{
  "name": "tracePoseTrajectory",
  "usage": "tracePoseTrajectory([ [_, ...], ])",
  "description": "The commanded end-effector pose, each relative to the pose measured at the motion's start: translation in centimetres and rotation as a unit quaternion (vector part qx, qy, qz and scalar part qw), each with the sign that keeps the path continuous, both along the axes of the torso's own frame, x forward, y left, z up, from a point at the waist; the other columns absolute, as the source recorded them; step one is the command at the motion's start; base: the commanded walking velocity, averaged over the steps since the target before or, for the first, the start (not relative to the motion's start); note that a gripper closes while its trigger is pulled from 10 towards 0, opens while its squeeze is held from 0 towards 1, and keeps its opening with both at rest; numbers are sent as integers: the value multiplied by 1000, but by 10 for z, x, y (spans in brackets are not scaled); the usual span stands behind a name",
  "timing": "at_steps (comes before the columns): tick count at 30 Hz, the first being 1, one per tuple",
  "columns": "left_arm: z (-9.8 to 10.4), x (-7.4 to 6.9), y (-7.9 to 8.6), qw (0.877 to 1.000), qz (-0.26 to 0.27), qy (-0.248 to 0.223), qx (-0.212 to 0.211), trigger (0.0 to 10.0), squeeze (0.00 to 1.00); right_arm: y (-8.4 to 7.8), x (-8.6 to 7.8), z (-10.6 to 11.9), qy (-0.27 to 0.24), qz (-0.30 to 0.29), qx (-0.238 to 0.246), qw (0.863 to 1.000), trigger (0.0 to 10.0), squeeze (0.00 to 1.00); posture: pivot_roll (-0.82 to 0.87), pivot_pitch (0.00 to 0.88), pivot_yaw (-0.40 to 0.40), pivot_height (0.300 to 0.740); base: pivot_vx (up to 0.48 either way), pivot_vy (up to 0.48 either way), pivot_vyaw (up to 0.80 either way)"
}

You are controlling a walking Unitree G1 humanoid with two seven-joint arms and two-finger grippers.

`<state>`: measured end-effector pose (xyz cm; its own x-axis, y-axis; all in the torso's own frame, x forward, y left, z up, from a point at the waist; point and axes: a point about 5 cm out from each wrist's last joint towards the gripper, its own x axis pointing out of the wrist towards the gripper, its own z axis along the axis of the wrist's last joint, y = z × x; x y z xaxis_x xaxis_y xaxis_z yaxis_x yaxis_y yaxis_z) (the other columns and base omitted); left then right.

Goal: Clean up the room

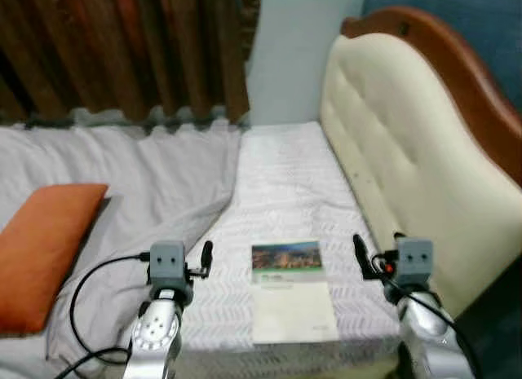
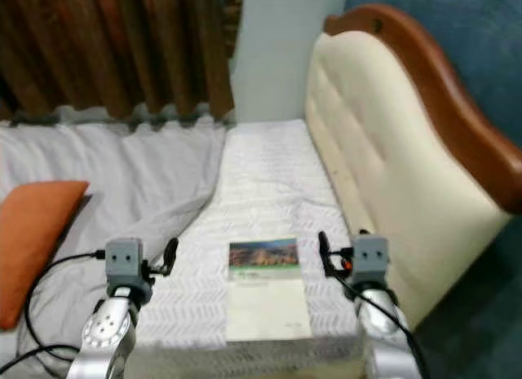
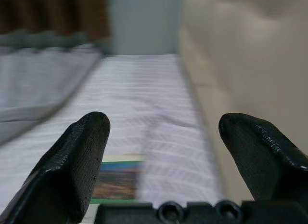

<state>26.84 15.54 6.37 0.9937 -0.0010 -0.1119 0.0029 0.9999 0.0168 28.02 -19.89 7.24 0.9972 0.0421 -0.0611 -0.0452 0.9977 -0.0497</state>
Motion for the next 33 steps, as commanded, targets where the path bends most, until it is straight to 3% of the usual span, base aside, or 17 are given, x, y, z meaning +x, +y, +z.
tracePoseTrajectory([
  [1, 6, 0, 1, 1000, 10, -7, 8, 10000, 0, 2, -2, -6, 14, 9, 9, 1000, 10000, 0, 25, 0, 1, 740, 0, 454, 0],
  [9, 7, 0, 4, 1000, 10, 2, 4, 10000, 0, 11, 1, -11, 23, 37, 10, 999, 10000, 0, 35, 0, 3, 740, 0, 455, 500],
  [24, -2, 5, 24, 999, 23, 33, 23, 10000, 0, 14, -2, -20, 34, 42, 12, 998, 10000, 0, 34, 0, 15, 740, 0, 457, 0],
  [33, 5, 0, 7, 1000, 11, 25, 9, 10000, 0, 14, 1, -21, 39, 56, 10, 998, 10000, 0, 38, 0, 13, 740, 0, 458, 0],
])
